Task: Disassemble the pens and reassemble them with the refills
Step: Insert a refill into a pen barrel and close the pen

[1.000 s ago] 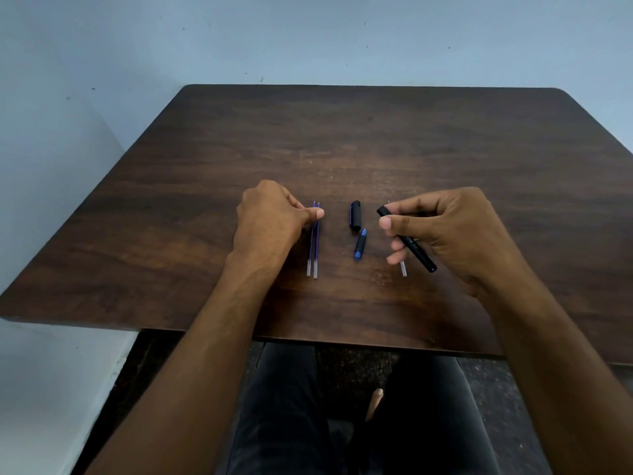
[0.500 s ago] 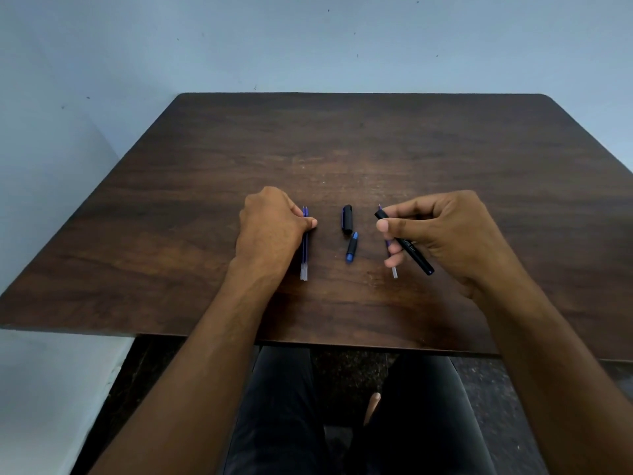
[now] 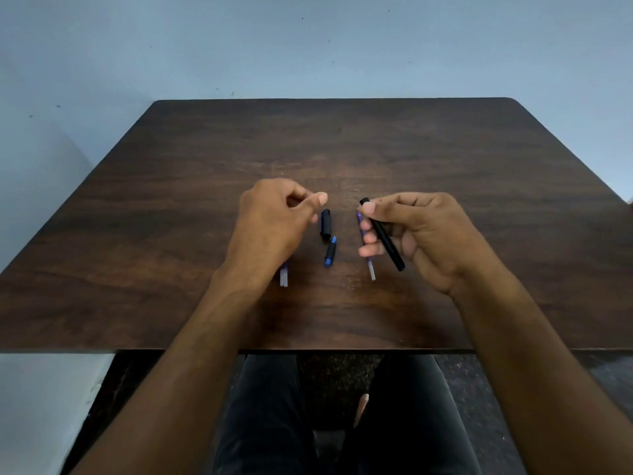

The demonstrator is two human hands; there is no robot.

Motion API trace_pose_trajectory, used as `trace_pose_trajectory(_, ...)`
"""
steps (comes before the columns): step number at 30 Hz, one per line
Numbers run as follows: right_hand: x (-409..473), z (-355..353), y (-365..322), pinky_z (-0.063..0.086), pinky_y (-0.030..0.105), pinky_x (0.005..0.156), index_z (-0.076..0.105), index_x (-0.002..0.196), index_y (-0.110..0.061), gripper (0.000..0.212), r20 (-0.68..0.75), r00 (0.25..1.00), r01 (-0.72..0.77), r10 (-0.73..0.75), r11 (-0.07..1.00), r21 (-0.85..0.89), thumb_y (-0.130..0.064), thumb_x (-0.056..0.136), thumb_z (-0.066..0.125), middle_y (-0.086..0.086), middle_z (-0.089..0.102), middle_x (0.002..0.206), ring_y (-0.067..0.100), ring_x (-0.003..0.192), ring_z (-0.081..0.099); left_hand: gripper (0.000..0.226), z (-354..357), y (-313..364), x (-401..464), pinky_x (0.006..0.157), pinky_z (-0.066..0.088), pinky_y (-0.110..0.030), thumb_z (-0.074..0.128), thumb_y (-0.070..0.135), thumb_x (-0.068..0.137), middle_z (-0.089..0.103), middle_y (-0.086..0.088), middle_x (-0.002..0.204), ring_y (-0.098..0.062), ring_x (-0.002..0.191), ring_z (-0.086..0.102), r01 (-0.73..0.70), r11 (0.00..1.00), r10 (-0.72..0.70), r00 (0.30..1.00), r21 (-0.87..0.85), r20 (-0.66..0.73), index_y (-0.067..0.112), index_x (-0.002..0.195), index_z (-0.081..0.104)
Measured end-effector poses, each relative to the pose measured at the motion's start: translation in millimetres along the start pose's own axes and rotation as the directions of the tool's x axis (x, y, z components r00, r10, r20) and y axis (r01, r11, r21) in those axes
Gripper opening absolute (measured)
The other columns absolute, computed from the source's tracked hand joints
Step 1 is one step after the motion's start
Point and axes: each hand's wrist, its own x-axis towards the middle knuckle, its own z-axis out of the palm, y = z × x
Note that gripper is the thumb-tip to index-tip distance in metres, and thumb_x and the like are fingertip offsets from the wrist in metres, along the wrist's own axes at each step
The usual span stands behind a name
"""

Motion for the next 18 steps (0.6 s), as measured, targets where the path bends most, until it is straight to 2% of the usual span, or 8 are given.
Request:
trace_pose_trajectory(2, 2.2, 1.0, -0.7, 0.059, 0.033, 0.063, 0.077, 0.094, 0.003, 0.035, -0.053, 0.999, 0.002, 0.0, 0.999, 0.04, -0.02, 0.069, 0.082, 0.017, 0.069, 0.085, 0.022, 0.074, 0.065, 0.02, 6.4, 10.9, -3.9, 0.057, 0.05, -0.013, 0.066, 0.039, 0.093, 0.076, 0.011, 0.071, -0.001, 0.064, 0.07, -0.036, 0.986, 0.052, 0.994, -0.165, 0.092, 0.026, 0.08, 0.073)
trace_pose_trajectory(4, 3.4, -0.2, -0.2, 0.056, 0.029, 0.064, 0.079, 0.095, -0.002, 0.029, -0.117, 0.993, -0.002, 0.004, 1.0, 0.016, -0.02, 0.073, 0.083, 0.014, 0.071, 0.089, 0.02, 0.077, 0.063, 0.021, 12.6, 17.4, -6.8, 0.061, 0.055, -0.017, 0.06, 0.032, 0.099, 0.078, 0.007, 0.075, -0.007, 0.068, 0.073, -0.031, 0.955, 0.081, 0.984, -0.295, 0.159, 0.021, 0.087, 0.075)
trace_pose_trajectory(7, 4.0, -3.7, 1.2, 0.05, 0.028, 0.057, 0.078, 0.09, -0.005, 0.015, -0.179, 0.984, 0.004, -0.001, 1.0, 0.02, -0.014, 0.079, 0.082, 0.006, 0.072, 0.075, 0.015, 0.066, 0.061, 0.023, 21.1, 21.0, -8.9, 0.073, 0.06, -0.027, 0.056, 0.026, 0.102, 0.079, 0.0, 0.082, -0.013, 0.079, 0.076, -0.017, 0.916, 0.094, 0.98, -0.402, 0.174, 0.017, 0.096, 0.076)
trace_pose_trajectory(11, 3.5, -5.8, 1.8, 0.052, 0.028, 0.051, 0.077, 0.089, 0.0, 0.018, -0.207, 0.978, 0.03, -0.026, 0.999, 0.015, -0.01, 0.077, 0.084, 0.01, 0.075, 0.074, 0.015, 0.06, 0.062, 0.012, 25.5, 21.1, -9.6, 0.069, 0.059, -0.021, 0.069, 0.025, 0.093, 0.079, 0.005, 0.083, -0.008, 0.079, 0.075, -0.022, 0.894, 0.116, 0.976, -0.447, 0.184, 0.018, 0.098, 0.077)
trace_pose_trajectory(14, 5.6, -6.7, 3.0, 0.052, 0.028, 0.05, 0.076, 0.089, 0.002, 0.022, -0.22, 0.975, 0.035, -0.03, 0.999, 0.018, -0.011, 0.075, 0.086, 0.011, 0.074, 0.072, 0.015, 0.058, 0.063, 0.02, 27.5, 21.8, -10.3, 0.065, 0.057, -0.018, 0.079, 0.02, 0.083, 0.079, 0.007, 0.082, -0.007, 0.076, 0.075, -0.035, 0.898, 0.137, 0.97, -0.438, 0.202, 0.017, 0.102, 0.078)
trace_pose_trajectory(18, 8.6, -6.5, 5.7, 0.052, 0.027, 0.05, 0.076, 0.088, 0.002, 0.021, -0.218, 0.976, 0.019, -0.016, 1.0, 0.011, -0.012, 0.075, 0.086, 0.012, 0.074, 0.071, 0.016, 0.058, 0.062, 0.019, 31.1, 22.6, -11.7, 0.064, 0.062, -0.028, 0.083, 0.016, 0.08, 0.079, 0.005, 0.079, -0.009, 0.073, 0.076, -0.043, 0.908, 0.125, 0.977, -0.416, 0.172, 0.017, 0.098, 0.079)
